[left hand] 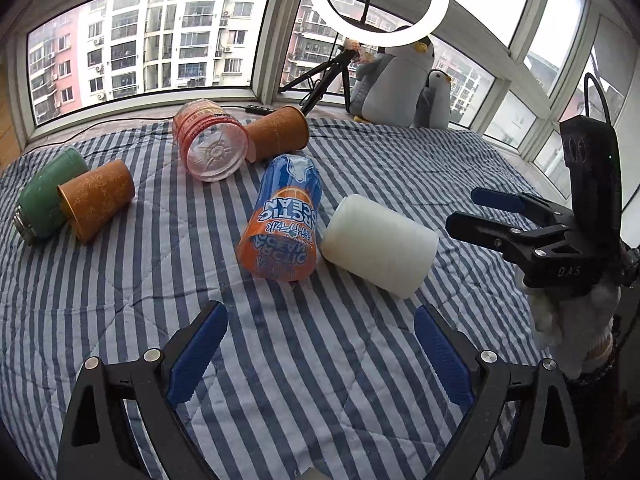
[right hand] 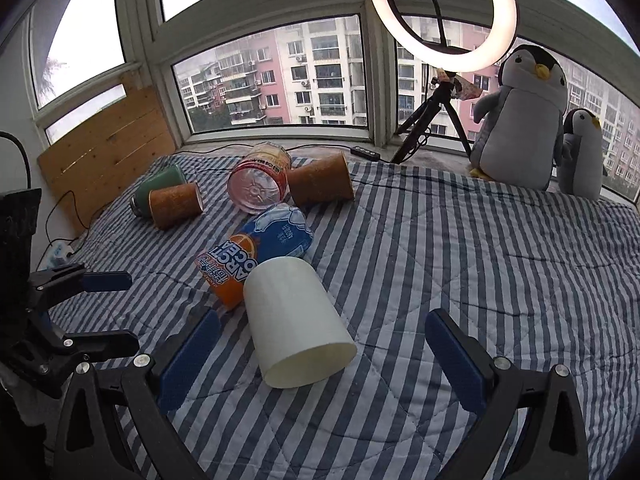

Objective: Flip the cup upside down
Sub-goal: 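Lift the white cup with the left gripper and rotate it rim-down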

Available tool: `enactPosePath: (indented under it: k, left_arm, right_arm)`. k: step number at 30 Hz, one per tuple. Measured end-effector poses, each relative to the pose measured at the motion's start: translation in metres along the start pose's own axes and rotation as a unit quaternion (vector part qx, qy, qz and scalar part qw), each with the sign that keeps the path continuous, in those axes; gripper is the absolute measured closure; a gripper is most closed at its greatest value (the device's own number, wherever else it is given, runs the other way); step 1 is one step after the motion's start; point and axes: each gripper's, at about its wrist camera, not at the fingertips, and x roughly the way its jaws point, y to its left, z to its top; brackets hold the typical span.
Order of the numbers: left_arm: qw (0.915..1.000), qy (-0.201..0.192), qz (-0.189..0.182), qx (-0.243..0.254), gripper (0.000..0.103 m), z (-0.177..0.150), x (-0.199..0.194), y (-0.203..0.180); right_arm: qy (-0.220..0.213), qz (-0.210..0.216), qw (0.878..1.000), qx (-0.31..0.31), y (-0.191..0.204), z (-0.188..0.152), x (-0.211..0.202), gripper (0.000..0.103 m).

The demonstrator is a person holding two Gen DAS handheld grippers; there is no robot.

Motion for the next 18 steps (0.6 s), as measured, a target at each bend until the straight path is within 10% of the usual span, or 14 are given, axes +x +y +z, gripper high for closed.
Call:
enactPosePath:
  k: [18]
  left_arm:
    - [0.9996, -0.022, 0.013, -0.013, 0.007, -0.047, -0.025, 0.057]
  right_arm:
    - [0.207, -0.064, 0.962, -0.164, 0.066, 0.037, 0.097, 0.012]
